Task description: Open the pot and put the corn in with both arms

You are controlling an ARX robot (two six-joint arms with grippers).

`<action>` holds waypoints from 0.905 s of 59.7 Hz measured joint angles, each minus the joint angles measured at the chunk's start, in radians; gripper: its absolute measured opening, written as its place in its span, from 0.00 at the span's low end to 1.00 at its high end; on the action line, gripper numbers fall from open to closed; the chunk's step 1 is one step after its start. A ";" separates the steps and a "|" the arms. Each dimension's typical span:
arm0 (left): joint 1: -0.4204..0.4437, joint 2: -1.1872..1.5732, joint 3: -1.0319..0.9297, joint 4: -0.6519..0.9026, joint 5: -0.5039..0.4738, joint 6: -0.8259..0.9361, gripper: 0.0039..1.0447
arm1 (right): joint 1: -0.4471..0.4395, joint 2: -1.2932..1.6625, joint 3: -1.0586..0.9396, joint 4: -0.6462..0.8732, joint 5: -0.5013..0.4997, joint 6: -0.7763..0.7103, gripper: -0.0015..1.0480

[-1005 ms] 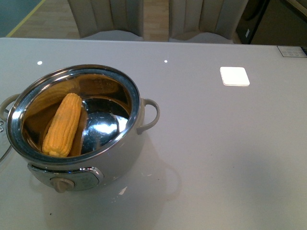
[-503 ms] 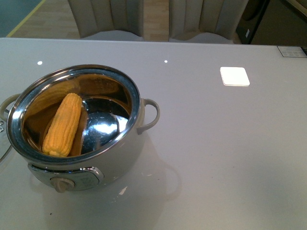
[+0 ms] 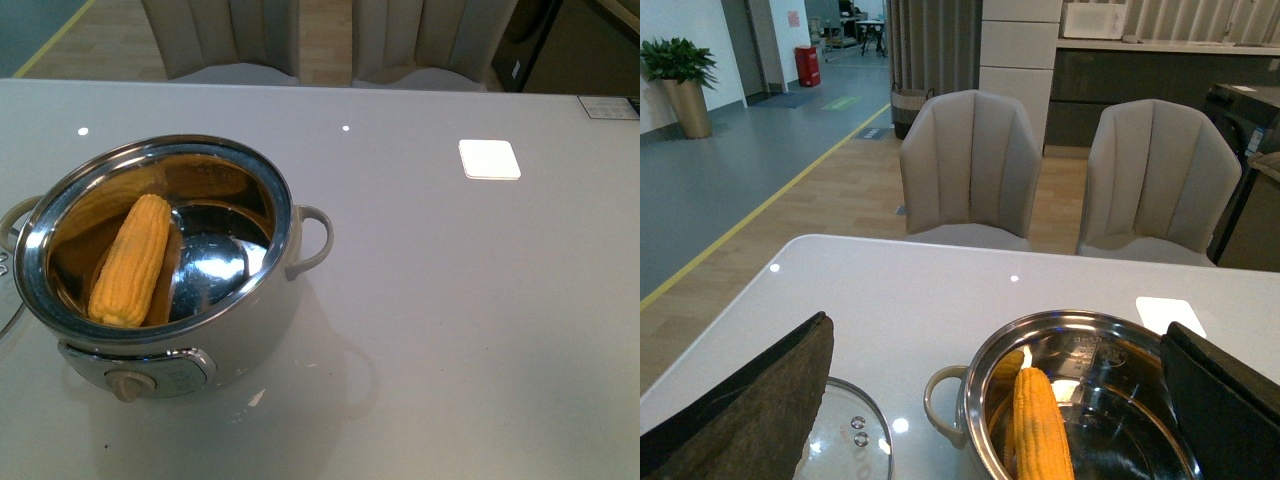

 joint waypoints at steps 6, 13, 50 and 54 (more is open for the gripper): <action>0.000 0.000 0.000 0.000 0.000 0.000 0.93 | 0.000 -0.130 0.000 -0.160 -0.001 0.000 0.02; 0.000 0.000 0.000 0.000 0.000 0.000 0.93 | 0.000 -0.168 0.000 -0.175 -0.001 0.000 0.02; 0.000 0.000 0.000 0.000 0.000 0.000 0.93 | 0.000 -0.171 0.000 -0.177 -0.001 -0.002 0.48; 0.000 0.000 0.000 0.000 0.000 0.000 0.93 | 0.000 -0.171 0.000 -0.177 -0.001 -0.002 0.58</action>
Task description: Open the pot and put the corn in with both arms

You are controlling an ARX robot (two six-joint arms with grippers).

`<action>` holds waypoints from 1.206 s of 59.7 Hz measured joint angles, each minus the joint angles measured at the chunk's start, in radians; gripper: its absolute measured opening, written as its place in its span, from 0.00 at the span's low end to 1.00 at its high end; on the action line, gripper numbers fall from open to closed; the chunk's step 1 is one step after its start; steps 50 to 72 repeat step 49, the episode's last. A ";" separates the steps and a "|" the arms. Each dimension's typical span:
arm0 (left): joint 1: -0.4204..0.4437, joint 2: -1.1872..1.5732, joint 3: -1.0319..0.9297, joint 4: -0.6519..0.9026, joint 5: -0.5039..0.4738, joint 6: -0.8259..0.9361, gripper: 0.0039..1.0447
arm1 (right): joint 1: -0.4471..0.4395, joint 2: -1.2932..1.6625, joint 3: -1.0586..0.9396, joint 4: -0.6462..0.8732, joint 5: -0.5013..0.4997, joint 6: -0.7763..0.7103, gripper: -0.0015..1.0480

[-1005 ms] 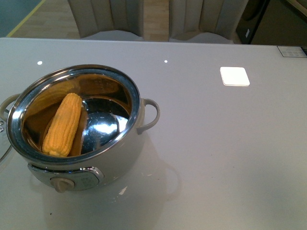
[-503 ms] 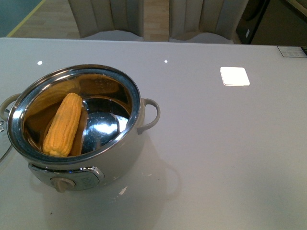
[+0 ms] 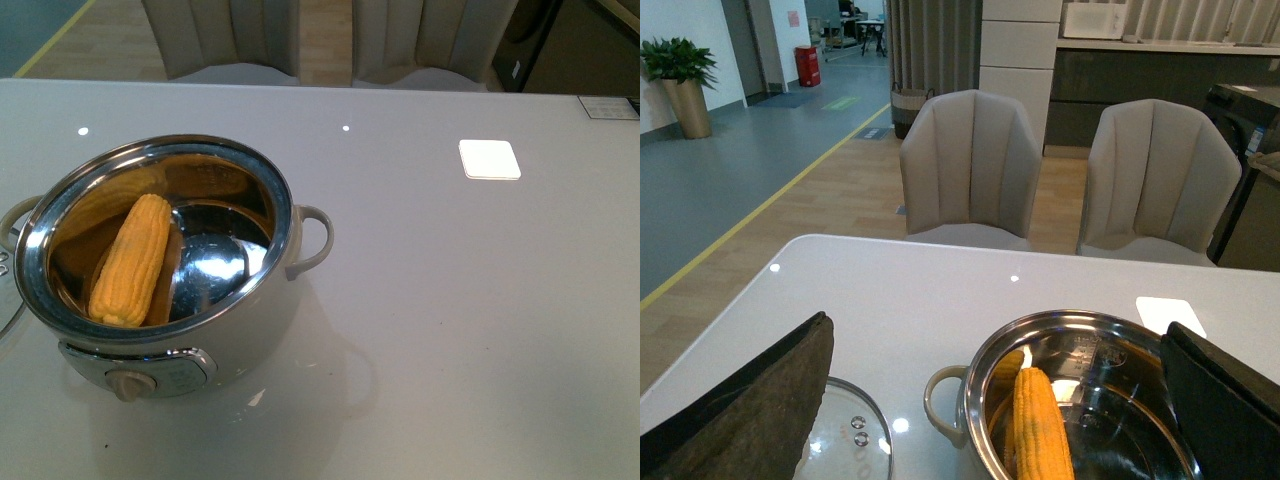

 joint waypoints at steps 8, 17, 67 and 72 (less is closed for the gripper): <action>0.000 0.000 0.000 0.000 0.000 0.000 0.93 | 0.000 0.000 0.000 0.000 0.000 0.000 0.81; 0.000 0.000 0.000 0.000 0.000 0.000 0.93 | 0.000 0.000 0.000 0.000 0.000 0.000 0.91; 0.000 0.000 0.000 0.000 0.000 0.000 0.93 | 0.000 0.000 0.000 0.000 0.000 0.000 0.91; 0.000 0.000 0.000 0.000 0.000 0.000 0.93 | 0.000 0.000 0.000 0.000 0.000 0.000 0.91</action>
